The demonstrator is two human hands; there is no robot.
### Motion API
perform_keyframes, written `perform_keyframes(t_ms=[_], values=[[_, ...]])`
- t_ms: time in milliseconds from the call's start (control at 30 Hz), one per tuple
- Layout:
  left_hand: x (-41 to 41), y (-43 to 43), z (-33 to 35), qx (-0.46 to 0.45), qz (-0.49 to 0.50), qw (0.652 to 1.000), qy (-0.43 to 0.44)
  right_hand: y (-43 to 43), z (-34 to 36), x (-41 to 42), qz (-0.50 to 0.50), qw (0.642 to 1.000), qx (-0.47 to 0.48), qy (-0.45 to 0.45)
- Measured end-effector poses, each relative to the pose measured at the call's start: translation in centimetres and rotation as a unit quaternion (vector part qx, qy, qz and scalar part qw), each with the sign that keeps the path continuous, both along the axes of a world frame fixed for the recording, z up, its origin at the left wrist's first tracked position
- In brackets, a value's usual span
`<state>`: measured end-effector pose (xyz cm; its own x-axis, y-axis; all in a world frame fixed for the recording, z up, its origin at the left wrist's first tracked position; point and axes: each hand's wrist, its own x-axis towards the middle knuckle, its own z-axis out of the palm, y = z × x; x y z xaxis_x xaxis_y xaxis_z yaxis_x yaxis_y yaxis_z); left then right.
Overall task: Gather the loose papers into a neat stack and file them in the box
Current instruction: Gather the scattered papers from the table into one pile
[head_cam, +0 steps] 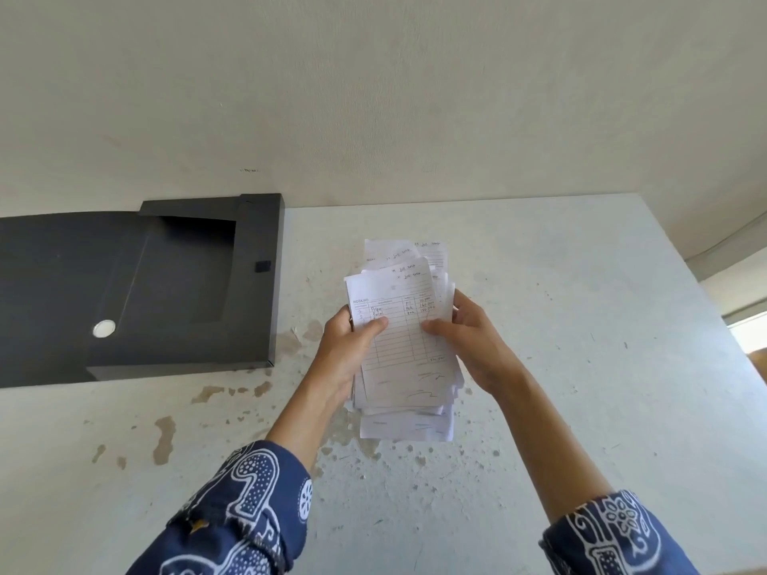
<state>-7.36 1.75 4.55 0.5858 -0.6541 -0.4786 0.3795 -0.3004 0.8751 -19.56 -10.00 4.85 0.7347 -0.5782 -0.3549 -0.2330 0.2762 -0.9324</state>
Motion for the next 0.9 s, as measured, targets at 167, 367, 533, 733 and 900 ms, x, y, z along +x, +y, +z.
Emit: perform_keyframes(t_ms=[167, 367, 533, 733, 900], values=[[0.4, -0.6, 0.0, -0.038, 0.094, 0.992, 0.077, -0.7, -0.2, -0.4, -0.003, 1.0, 0.011, -0.016], [0.5, -1.4, 0.2, -0.144, 0.24, 0.922, 0.268, -1.2, -1.1, -1.8, 0.038, 0.984, 0.126, -0.117], [-1.5, -1.8, -0.2, -0.144, 0.235, 0.919, 0.281, 0.5, -1.7, -0.4, -0.057, 0.979, 0.156, -0.121], [0.6, -0.1, -0.9, -0.147, 0.196, 0.946, 0.21, -1.6, -2.4, -1.2, -0.133, 0.983, 0.121, -0.032], [4.7, 1.3, -0.5, -0.093, 0.106, 0.981, 0.132, -4.4, -2.6, -2.4, -0.065, 0.996, 0.061, 0.011]])
